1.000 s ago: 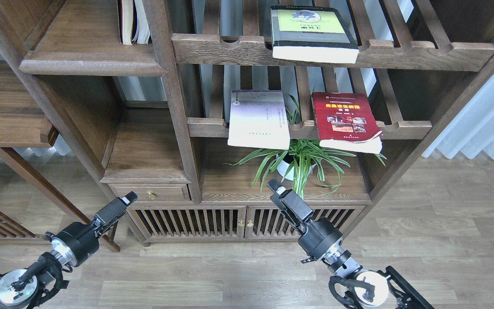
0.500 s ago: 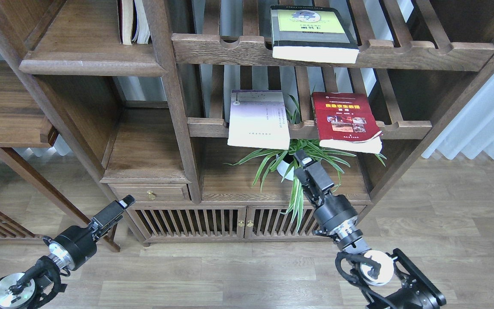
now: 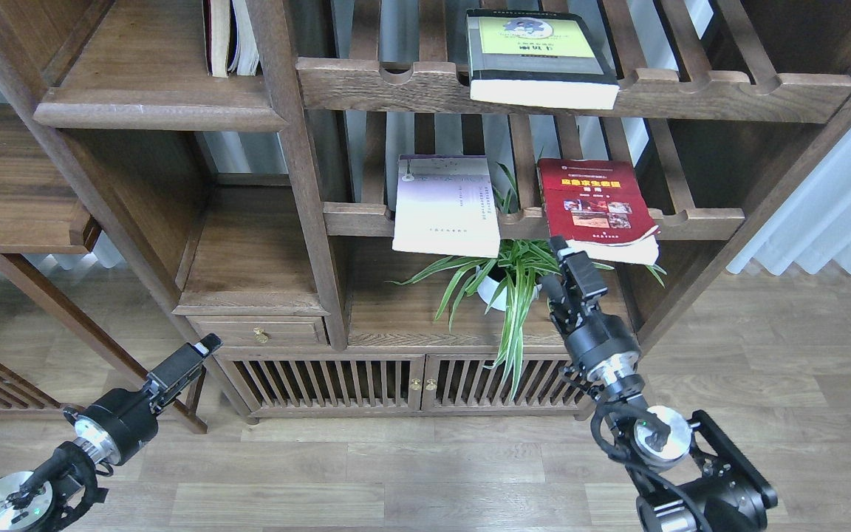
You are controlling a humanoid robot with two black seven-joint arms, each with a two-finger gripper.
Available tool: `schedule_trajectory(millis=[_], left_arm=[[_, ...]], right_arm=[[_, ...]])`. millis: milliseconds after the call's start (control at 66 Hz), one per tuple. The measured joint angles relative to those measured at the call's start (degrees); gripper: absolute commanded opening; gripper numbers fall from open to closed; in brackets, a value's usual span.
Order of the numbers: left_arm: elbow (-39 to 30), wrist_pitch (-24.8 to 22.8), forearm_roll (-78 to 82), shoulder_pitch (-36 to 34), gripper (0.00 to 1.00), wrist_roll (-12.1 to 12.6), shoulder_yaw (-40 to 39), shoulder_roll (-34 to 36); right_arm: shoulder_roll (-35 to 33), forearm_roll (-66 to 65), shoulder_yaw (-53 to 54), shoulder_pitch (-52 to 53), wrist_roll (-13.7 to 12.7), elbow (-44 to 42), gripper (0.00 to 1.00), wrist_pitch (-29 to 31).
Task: Organize books on shelf
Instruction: 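Grasp the red book's lower edge with the right gripper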
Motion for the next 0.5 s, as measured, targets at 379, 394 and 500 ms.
schedule_trajectory(millis=[379,394,500], left_arm=[[0.2,0.0,0.0,0.0,1.0,0.0,-0.1,0.2],[0.3,0.0,0.0,0.0,1.0,0.0,-0.1,0.2],[0.5,0.0,0.0,0.0,1.0,0.0,-0.1,0.2]], right_arm=[[0.0,5.0,3.1,3.8,6.4,0.0,0.87,-11.5],[0.0,5.1,3.2,3.8,6.5,0.0,0.86,-11.6],[0.0,5.3,3.5,3.9,6.7,0.0,0.73,-12.0]])
